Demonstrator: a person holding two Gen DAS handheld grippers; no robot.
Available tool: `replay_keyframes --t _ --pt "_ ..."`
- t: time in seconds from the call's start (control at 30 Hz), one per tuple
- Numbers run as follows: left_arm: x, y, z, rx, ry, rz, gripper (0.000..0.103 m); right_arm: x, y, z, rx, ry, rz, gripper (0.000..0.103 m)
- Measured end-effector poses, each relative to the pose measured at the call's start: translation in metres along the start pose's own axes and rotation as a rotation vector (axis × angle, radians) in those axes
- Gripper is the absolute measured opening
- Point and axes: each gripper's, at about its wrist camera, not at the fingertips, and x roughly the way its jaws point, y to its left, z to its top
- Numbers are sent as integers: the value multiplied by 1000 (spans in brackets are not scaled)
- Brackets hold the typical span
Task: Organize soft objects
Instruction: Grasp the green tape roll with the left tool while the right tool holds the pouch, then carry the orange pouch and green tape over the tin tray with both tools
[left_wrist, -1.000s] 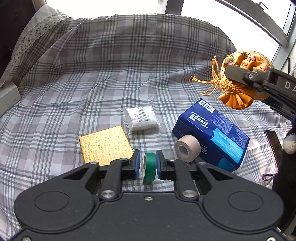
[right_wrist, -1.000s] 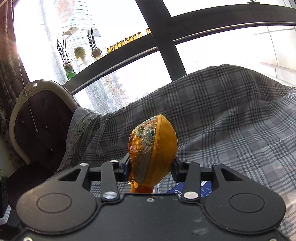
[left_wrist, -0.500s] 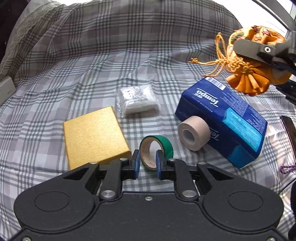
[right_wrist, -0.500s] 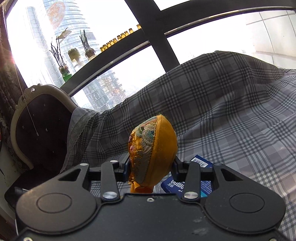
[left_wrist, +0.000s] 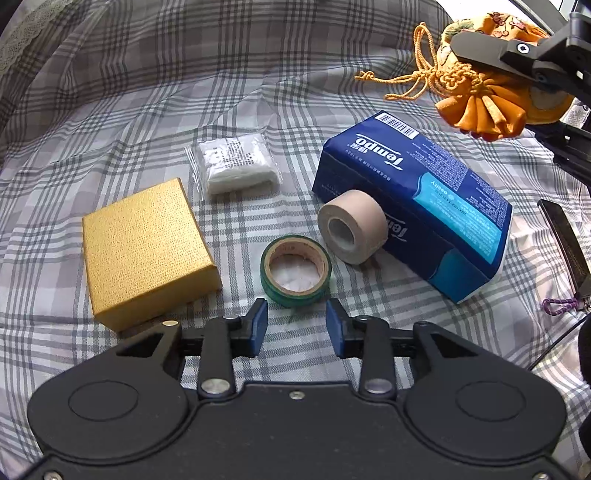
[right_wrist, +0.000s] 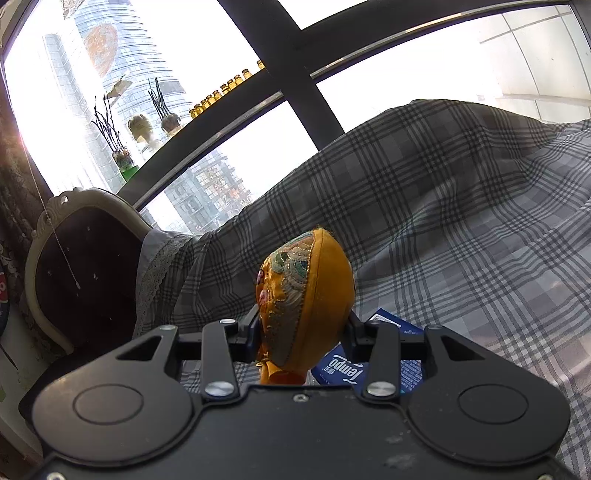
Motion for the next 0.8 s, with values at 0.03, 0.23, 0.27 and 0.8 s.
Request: replay_keyframes --t 0.03,0.23,0.27,0.8 --pt "1 0 -1 1 -1 9 37 0 -1 0 5 2 3 41" --pt "9 -2 5 11 1 27 38 3 -6 -1 15 13 7 41" --pt "11 -4 7 16 2 31 39 4 -6 -1 15 16 8 41" --pt "25 -2 23 -4 -26 67 48 5 -9 -2 23 43 26 41"
